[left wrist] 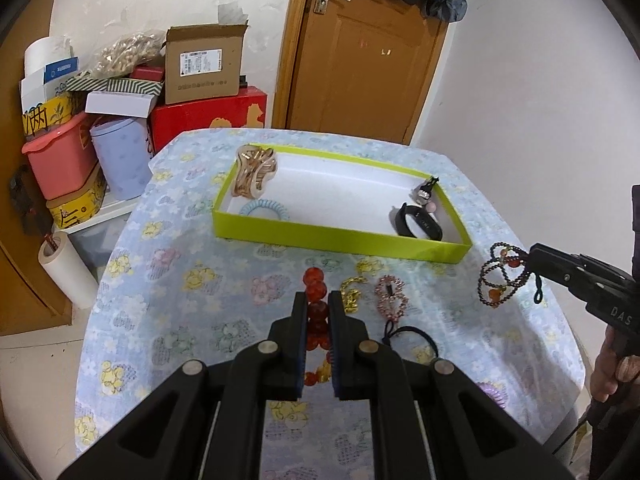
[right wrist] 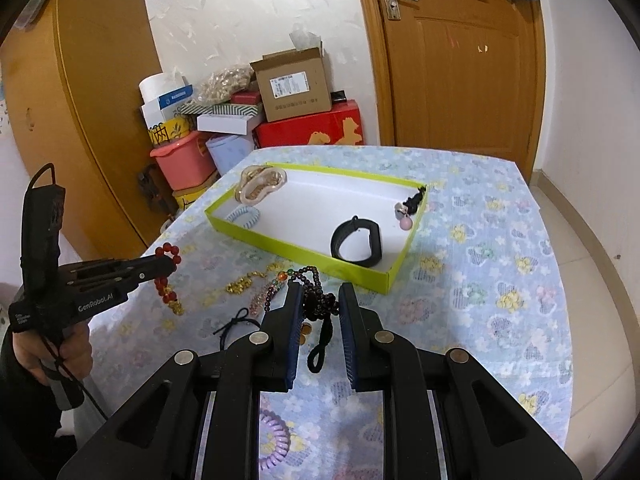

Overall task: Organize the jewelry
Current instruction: 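Carry the red bracelet and beaded necklace over the green tray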

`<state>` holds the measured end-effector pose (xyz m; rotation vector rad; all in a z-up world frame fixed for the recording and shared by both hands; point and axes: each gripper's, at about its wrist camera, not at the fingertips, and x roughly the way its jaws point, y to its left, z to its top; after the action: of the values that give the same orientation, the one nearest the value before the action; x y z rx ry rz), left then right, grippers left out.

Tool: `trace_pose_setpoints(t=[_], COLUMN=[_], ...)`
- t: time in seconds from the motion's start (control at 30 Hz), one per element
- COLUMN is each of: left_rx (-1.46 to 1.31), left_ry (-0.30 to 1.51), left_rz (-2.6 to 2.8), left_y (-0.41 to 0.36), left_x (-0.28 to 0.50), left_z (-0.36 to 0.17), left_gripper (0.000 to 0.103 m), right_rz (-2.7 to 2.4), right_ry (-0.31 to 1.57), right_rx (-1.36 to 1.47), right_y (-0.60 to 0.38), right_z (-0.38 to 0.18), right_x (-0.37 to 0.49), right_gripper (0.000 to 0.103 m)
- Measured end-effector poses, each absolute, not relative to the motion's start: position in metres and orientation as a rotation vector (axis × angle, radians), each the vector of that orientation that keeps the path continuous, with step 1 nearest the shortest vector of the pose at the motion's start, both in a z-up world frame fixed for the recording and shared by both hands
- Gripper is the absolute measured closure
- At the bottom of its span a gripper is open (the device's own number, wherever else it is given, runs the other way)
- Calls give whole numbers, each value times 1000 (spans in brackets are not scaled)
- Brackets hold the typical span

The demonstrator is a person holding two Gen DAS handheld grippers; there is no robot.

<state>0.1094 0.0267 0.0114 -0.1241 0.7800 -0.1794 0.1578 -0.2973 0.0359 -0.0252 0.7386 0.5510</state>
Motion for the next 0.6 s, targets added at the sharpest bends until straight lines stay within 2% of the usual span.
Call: trace_pose_setpoints(t=[0.6], left_rx=[-83], left_ry=[746], left_rz=[-227], left_y=[14], left_x=[169], left_z=[32], left_gripper=[93], right_rz=[555], right_ry=[719], right_rx=[-33], right_y=[-281], right_z=[45], right_x=[215], right_gripper=[84])
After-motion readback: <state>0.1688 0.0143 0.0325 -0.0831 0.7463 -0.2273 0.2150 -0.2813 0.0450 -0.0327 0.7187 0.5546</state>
